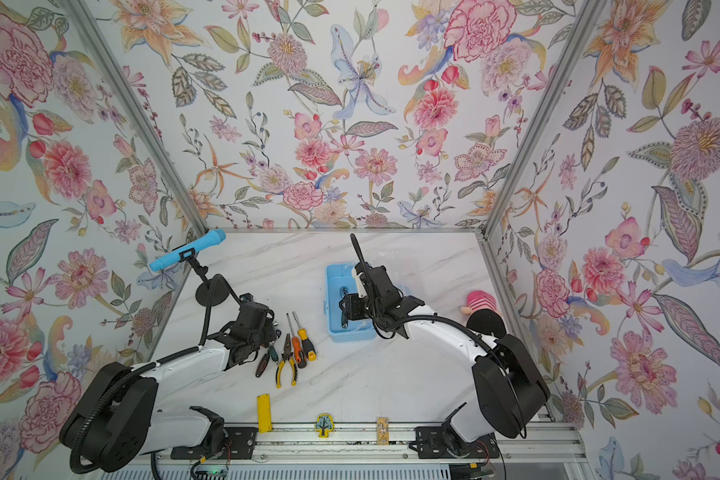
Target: Pack the tool kit
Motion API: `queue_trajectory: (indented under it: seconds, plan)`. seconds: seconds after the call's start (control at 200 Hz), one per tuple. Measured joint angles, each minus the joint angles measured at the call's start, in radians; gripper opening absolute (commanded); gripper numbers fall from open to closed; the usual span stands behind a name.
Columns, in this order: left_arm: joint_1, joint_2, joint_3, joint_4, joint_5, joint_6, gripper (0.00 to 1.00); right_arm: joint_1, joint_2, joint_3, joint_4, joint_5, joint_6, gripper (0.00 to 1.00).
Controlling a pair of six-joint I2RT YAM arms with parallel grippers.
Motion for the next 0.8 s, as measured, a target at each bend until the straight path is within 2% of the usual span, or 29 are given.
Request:
queue_trajectory:
  seconds: [0.175,0.415,0.575,0.801]
  plan:
    - [0.009,0.053,0.014,0.023,0.029,0.014,0.28,-0.019,0.0,0.0,0.001,-0.018,0.005,0.53]
    - [0.01,0.07,0.019,0.026,0.04,0.021,0.27,-0.024,0.0,0.0,0.012,-0.041,0.015,0.53]
    - [0.01,0.091,0.027,0.023,0.04,0.037,0.32,-0.031,0.002,0.0,0.022,-0.061,0.023,0.53]
    - [0.01,0.121,0.037,0.013,0.037,0.055,0.31,-0.064,0.005,-0.002,0.04,-0.071,0.034,0.53]
